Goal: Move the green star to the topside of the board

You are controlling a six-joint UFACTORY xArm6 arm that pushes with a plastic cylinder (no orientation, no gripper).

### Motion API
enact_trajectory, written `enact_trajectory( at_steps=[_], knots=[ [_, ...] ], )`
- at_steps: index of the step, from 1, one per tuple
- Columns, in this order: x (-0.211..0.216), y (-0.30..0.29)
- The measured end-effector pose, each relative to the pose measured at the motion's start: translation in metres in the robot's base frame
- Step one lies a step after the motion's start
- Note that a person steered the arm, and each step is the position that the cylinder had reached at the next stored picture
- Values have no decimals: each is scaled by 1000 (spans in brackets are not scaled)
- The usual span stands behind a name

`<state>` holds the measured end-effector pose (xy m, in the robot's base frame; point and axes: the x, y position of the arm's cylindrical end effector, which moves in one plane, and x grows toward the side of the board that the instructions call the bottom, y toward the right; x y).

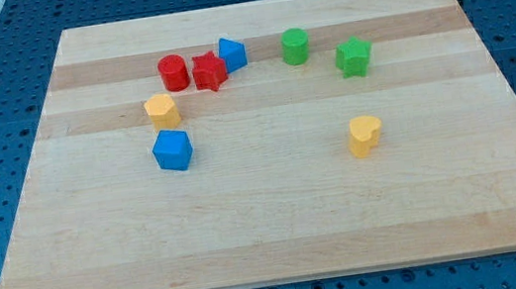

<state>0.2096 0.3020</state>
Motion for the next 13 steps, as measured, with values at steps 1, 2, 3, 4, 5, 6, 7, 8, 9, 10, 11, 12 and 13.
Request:
enact_trajectory(
  at_steps=[1, 2, 3, 4, 5, 6, 7, 8, 9, 10, 11, 12, 13],
  knots=[
    [0, 0],
    [12, 0],
    [36, -2],
    [60, -17],
    [86, -39],
    [108, -69],
    [131, -91],
    [162, -98],
    [185, -124],
    [190, -168],
    [188, -182],
    [182, -182],
    [173, -187]
  ],
)
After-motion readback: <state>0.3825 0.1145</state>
